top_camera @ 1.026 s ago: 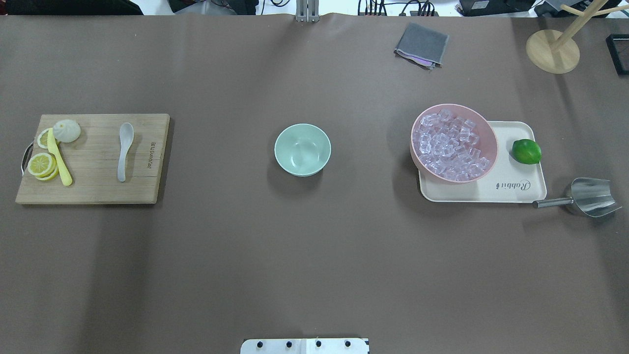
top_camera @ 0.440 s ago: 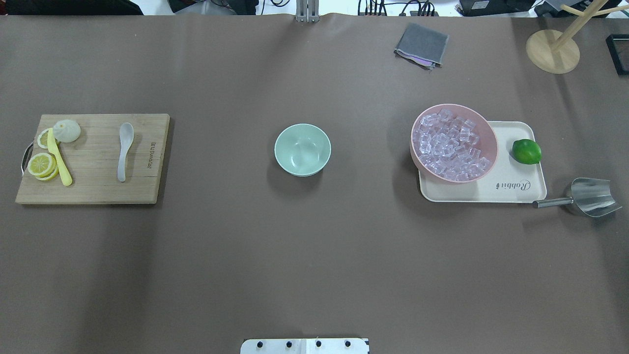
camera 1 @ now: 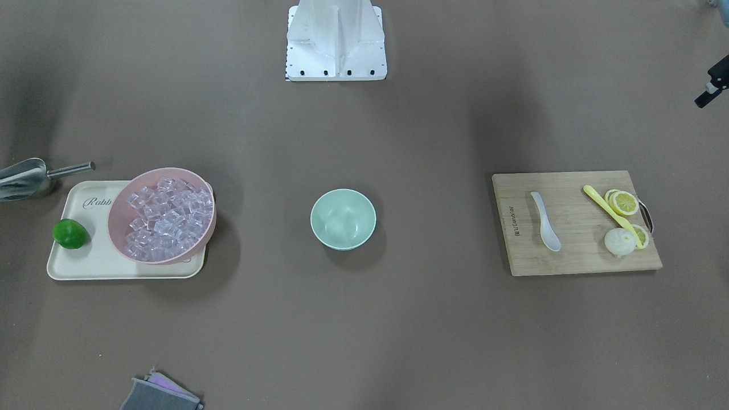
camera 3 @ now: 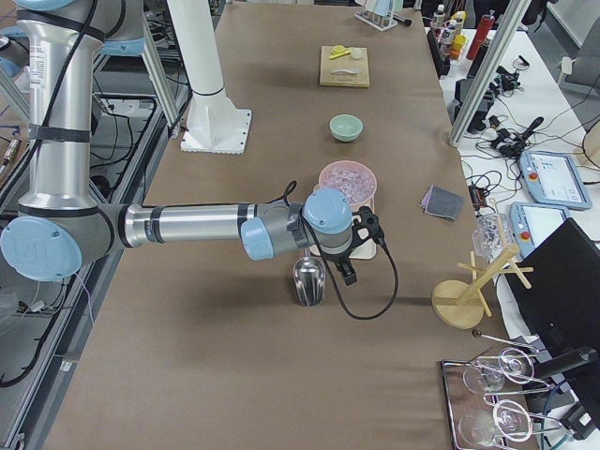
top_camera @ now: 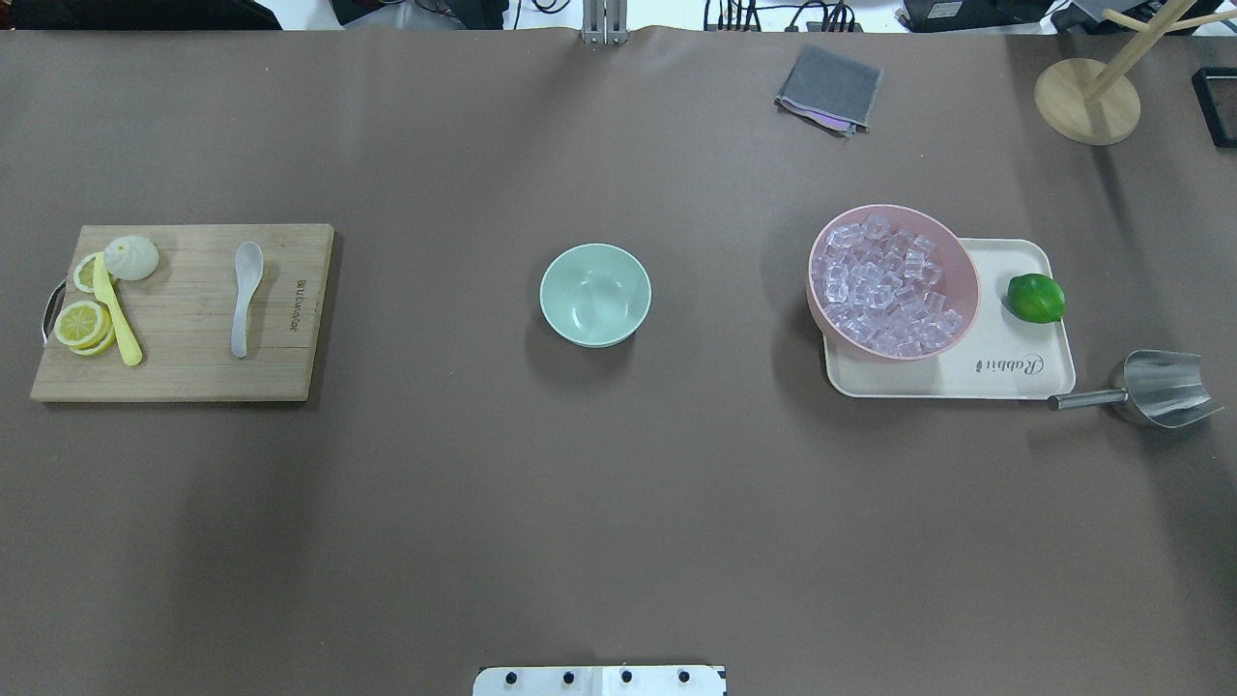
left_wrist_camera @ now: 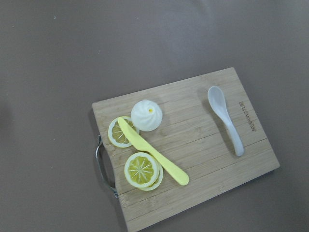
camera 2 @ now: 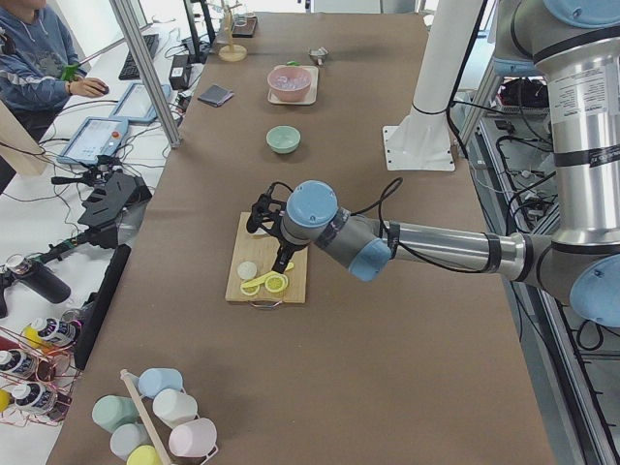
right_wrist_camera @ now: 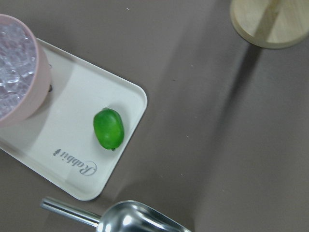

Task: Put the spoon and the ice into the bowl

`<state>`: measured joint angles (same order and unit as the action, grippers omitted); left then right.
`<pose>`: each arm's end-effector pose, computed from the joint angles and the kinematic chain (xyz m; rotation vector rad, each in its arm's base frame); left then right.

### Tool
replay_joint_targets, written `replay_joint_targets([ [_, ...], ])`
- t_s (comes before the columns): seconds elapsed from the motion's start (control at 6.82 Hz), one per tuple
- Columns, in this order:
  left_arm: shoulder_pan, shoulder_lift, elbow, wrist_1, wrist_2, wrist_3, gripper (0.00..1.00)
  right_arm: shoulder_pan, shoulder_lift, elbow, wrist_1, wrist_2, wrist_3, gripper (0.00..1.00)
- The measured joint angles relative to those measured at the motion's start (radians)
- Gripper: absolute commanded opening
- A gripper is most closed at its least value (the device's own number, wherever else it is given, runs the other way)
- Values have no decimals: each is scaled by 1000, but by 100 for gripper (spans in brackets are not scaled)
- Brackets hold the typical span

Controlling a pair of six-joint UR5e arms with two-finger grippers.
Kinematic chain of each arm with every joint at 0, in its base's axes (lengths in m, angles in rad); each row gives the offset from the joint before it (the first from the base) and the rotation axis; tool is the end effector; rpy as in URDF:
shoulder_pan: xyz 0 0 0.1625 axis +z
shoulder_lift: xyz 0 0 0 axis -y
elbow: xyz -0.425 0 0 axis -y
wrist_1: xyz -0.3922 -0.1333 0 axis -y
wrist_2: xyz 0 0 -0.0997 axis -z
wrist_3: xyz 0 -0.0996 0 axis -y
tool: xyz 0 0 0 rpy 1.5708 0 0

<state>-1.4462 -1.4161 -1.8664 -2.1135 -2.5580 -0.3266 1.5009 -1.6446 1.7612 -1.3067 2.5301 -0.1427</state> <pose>0.0042 -0.4377 0.5069 0.3969 1.0588 0.1571 0.0187 -0.4745 0.5568 0.3871 -0.9387 -0.3766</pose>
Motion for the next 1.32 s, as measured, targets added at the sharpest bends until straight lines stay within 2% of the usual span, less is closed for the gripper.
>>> replay_joint_targets([
  [0.29, 155, -98, 4, 2, 137, -153, 97, -116, 79, 51, 18, -5, 99, 98],
  [0.59, 269, -172, 34, 5, 229, -220, 97, -263, 155, 111, 20, -86, 240, 90],
  [0.88, 321, -231, 85, 5, 259, -235, 97, -427, 244, 113, 19, -205, 359, 84],
  [1.32, 358, -278, 145, 3, 264, -242, 97, -547, 266, 102, 14, -320, 386, 82],
])
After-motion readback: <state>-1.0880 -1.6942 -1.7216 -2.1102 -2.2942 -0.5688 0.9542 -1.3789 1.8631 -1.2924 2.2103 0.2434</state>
